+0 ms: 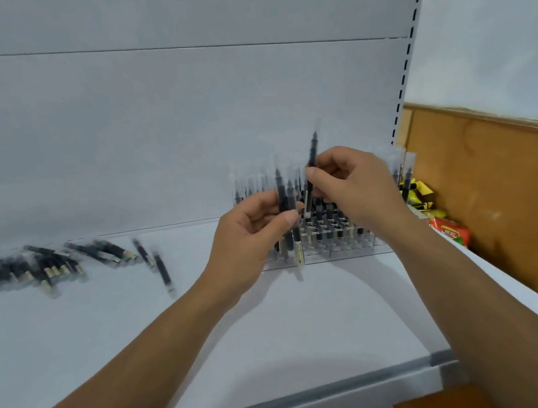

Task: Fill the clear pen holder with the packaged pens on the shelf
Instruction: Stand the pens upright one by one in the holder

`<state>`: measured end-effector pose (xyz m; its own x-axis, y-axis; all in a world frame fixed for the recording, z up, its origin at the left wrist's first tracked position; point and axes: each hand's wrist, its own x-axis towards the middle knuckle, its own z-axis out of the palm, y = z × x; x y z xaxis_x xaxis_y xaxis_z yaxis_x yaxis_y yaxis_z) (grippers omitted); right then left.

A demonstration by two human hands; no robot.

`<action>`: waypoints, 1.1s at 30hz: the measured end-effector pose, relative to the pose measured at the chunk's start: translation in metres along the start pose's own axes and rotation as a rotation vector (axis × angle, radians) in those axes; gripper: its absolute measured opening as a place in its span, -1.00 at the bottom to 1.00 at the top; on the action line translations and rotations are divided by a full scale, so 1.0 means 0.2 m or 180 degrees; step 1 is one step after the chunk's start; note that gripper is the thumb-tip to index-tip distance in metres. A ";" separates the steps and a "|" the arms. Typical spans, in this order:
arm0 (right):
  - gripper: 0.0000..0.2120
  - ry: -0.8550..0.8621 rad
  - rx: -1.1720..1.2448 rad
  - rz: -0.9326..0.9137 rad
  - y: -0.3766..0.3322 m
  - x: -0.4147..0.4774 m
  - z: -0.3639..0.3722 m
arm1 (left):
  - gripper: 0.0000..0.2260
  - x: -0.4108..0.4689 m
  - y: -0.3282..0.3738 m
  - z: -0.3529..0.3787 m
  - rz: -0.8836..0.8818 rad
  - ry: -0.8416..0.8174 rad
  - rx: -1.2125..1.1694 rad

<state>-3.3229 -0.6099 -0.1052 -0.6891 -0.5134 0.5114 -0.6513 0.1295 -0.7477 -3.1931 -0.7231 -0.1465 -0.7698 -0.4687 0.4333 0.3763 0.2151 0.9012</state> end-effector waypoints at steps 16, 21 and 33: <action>-0.90 -0.0461 -0.0767 0.0137 0.11 0.01 0.10 | -0.79 -0.02 -0.09 -0.03 0.0001 0.0047 -0.0051; -0.87 -0.0421 -0.1031 0.0151 0.11 0.00 0.09 | -0.78 -0.02 -0.09 -0.03 -0.0034 0.0041 -0.0058; -0.90 -0.0711 -0.0845 0.0368 0.10 -0.03 0.05 | -0.79 -0.03 -0.10 -0.02 -0.0119 0.0005 -0.0080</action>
<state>-3.3273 -0.6128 -0.1277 -0.6957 -0.6513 0.3030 -0.6531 0.3981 -0.6442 -3.1944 -0.7273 -0.1670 -0.7828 -0.4773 0.3993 0.3602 0.1759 0.9162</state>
